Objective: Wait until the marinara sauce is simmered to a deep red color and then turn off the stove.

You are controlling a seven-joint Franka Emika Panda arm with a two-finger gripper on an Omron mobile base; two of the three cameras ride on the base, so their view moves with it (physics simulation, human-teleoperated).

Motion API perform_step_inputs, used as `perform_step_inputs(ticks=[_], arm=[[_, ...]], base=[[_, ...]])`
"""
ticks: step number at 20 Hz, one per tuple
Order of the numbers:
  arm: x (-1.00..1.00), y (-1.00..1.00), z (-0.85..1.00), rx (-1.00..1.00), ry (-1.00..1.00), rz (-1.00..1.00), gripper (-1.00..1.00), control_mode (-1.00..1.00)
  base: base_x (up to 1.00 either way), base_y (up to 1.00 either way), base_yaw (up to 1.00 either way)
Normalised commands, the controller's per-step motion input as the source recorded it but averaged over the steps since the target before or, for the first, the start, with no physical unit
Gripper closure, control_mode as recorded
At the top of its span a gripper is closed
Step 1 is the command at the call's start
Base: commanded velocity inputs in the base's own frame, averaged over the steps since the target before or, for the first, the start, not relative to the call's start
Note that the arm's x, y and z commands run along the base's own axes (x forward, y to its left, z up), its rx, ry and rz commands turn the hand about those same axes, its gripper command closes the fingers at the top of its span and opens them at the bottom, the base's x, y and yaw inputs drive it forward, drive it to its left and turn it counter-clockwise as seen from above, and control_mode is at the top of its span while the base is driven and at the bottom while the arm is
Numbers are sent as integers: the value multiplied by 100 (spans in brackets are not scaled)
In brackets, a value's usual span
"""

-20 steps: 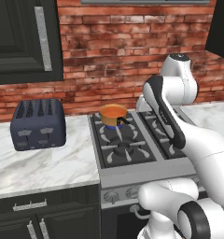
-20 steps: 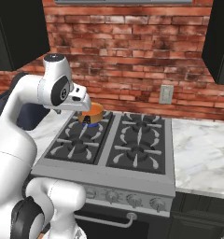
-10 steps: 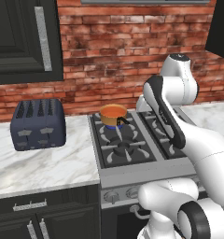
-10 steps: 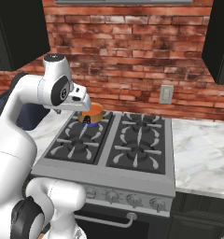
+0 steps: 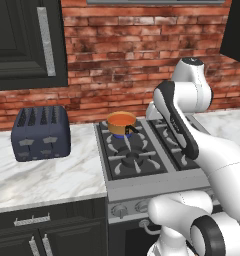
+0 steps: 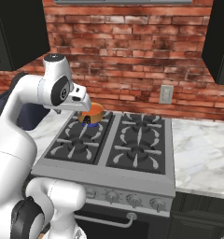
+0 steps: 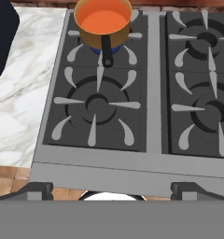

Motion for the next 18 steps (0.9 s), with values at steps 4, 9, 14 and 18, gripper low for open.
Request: perform_step_inputs(ticks=[4,9,14,18], arm=[[0,0,0,0,0,0,-100,-100],[0,0,0,0,0,0,-100,-100],[0,0,0,0,0,0,-100,-100],[0,0,0,0,0,0,-100,-100]], base=[[0,0,0],[0,0,0],[0,0,0],[0,0,0]])
